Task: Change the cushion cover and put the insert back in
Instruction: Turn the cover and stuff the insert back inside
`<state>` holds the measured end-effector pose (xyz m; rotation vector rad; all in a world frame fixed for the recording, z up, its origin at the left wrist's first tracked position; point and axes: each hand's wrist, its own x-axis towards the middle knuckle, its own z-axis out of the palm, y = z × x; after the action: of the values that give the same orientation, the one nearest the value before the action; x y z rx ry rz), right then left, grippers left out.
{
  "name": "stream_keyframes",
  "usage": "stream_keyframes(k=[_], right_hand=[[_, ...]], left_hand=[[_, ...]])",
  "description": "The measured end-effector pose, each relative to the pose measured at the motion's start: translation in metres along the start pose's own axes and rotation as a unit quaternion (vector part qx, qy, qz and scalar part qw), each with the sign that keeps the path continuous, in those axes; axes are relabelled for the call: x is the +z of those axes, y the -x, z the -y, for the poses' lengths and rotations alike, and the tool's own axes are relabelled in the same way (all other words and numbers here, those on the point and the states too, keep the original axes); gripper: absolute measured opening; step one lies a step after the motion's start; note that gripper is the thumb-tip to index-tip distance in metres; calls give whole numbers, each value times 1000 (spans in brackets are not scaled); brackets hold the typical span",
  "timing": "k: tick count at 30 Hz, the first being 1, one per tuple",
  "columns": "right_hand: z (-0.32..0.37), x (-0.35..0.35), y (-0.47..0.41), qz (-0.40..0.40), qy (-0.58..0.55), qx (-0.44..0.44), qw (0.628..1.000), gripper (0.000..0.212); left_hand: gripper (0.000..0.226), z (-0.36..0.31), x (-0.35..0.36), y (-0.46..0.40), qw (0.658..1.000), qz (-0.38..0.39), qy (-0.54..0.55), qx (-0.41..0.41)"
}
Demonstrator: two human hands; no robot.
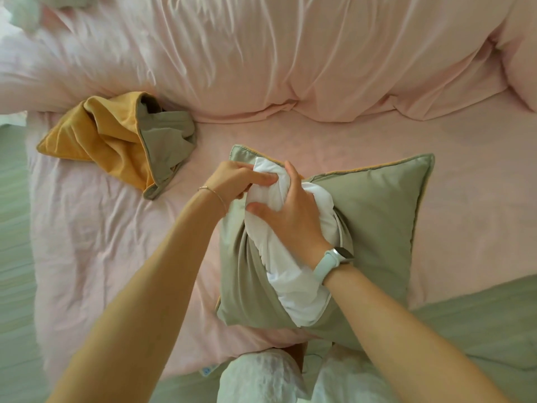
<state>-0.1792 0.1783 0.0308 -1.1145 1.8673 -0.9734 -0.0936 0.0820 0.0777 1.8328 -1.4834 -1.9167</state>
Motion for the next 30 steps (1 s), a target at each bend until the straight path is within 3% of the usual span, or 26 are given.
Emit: stream_keyframes(k=[2,5,8,11,15,18,20,23,26,28,30], right_hand=[[-3,4,3,-47,9,-58,997,73],[-16,-1,7,-46,25,-105,993,56],[-28,-12,8,-51,64,-134,988,47],[-35,-20,6,-75,92,-127,985,40],[-35,-23,4,-31,37,-93,995,52],[-24,-14,6,15,-85,0,996,77],[-23,-10,0,11,-92,42,995,86],[-27,-10,-11,-8,-109,67,992,60],[-30,-8,-12,-74,-77,25,994,18],[-34,-9,-12,-115,-54,7,992,14],[-37,-15,-13,-154,-32,-11,987,14]], left_hand=[[28,4,-4,0,998,6,37,-46],[20,18,-2,2,994,40,67,-70],[31,27,4,5,992,55,108,-40],[17,34,11,16,992,1,122,26],[16,45,32,23,981,-62,155,102],[19,51,46,18,977,-82,171,93],[20,59,53,16,982,-72,149,95],[24,64,50,18,980,-32,171,99],[27,65,43,20,967,-97,217,97],[21,70,46,20,963,-189,140,131],[15,75,56,21,961,-210,21,177]])
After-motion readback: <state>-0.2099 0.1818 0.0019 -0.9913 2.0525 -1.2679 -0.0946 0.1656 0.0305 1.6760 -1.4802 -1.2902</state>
